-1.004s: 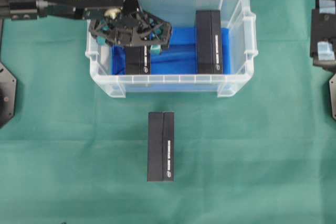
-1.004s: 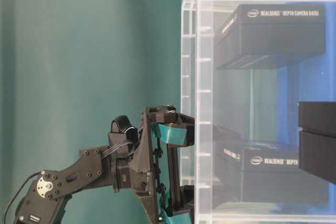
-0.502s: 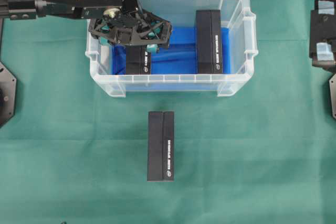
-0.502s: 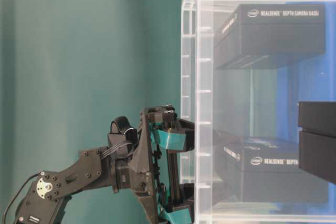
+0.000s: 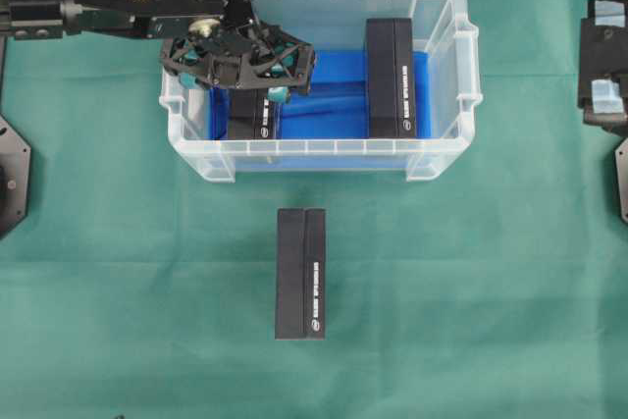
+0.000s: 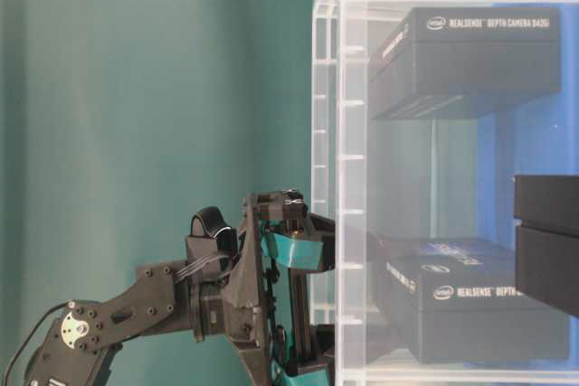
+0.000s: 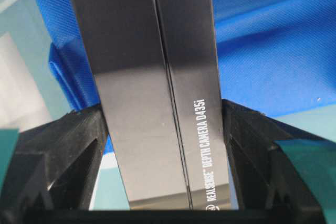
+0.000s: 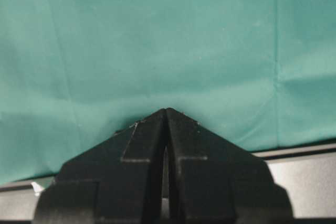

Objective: Take the box out of the case with the left arm.
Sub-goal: 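Lower the left gripper around the left black box and close it, then lift the left black box up out of the case with the left gripper, then carry the box forward and lower it onto the table left of the first box, then open the left gripper, release the box, and retract the arm left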

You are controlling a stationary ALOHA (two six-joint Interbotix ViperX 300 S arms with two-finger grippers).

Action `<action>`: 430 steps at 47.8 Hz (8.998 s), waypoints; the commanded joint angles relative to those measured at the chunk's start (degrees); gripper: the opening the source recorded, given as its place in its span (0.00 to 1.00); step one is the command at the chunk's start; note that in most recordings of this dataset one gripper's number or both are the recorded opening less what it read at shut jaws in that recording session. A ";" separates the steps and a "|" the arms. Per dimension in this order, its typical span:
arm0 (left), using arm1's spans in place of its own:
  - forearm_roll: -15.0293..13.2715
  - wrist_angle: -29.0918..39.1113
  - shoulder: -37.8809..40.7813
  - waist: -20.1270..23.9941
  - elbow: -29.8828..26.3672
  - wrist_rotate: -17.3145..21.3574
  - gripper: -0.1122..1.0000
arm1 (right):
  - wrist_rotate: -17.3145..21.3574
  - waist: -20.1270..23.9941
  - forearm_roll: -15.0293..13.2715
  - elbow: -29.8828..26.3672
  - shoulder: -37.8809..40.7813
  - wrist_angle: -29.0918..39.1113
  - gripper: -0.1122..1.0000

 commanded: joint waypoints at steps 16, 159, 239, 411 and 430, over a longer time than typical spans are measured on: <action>-0.53 3.52 -2.72 -2.55 -0.53 -2.02 0.66 | 0.09 0.09 0.09 -0.70 -0.09 -1.05 0.10; 0.00 25.93 -13.71 -4.57 -22.15 -5.10 0.66 | 0.00 0.09 0.70 -0.62 0.09 -1.67 0.10; 0.09 29.97 -14.06 -30.23 -20.57 -32.26 0.66 | 0.00 0.09 0.70 -0.62 0.09 -1.67 0.10; 0.70 -1.76 -11.69 -34.98 5.54 -36.30 1.00 | 0.00 0.09 0.62 0.00 0.09 -1.67 0.10; 0.88 9.23 -18.19 -34.45 -0.62 -36.65 1.00 | 0.00 0.09 0.70 0.00 0.09 -1.67 0.10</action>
